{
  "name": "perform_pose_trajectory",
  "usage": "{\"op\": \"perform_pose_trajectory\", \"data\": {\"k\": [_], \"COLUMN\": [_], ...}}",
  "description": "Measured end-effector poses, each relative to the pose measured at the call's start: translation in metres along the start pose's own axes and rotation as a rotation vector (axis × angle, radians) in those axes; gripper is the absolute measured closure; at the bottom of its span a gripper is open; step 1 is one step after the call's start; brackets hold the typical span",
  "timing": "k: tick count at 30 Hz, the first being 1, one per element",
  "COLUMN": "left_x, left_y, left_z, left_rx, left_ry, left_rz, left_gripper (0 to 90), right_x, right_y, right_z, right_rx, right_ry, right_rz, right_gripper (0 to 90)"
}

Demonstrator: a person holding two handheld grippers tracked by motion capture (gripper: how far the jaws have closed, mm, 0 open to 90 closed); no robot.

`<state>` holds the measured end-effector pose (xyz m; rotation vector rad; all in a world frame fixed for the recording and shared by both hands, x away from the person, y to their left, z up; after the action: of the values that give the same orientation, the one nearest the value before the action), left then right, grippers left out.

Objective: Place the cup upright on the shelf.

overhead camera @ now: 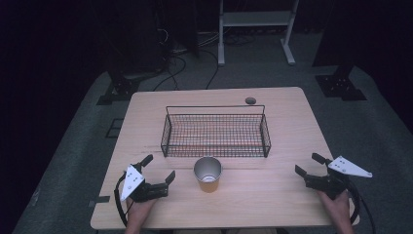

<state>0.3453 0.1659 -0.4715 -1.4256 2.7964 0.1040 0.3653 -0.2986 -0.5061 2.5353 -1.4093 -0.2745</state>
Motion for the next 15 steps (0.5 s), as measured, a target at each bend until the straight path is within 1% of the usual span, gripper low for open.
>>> {"op": "perform_pose_trajectory", "data": {"k": [5,8,11,12,15], "left_x": [0.005,0.011,0.014,0.015,0.018], "left_y": [0.0,0.0,-0.001,-0.002,-0.002], "left_z": [-0.001,0.0,0.0,0.0,0.0], "left_rx": [0.004,0.001,0.001,-0.002,0.003], "left_ry": [-0.014,-0.017,-0.019,-0.027,-0.023], "left_rz": [0.019,0.051,0.061,0.068,0.081], "left_gripper": [2.2,1.8,1.8,1.8,1.8], "right_x": [-0.001,-0.003,-0.002,-0.002,-0.001], "right_y": [0.0,-0.002,-0.002,-0.002,-0.002], "right_z": [0.001,0.002,0.002,0.002,0.002], "right_rx": [-0.004,-0.023,-0.022,-0.02,-0.019], "right_ry": [0.006,0.023,0.021,0.018,0.015], "right_rz": [0.004,0.012,0.014,0.013,0.012], "right_gripper": [12.8,12.9,12.9,12.9,12.9]}}
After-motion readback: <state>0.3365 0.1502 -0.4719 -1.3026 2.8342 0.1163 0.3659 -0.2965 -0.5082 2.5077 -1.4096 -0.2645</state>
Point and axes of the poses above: each handheld gripper's, and its own axes: y roughly backward along the jaws, z roughly out of its underside, x roughly to its right, the point moved 10 cm from there along -y, roughly forward along the jaws, and after that the axes turned 1 degree about x, right-handed, at the moved point
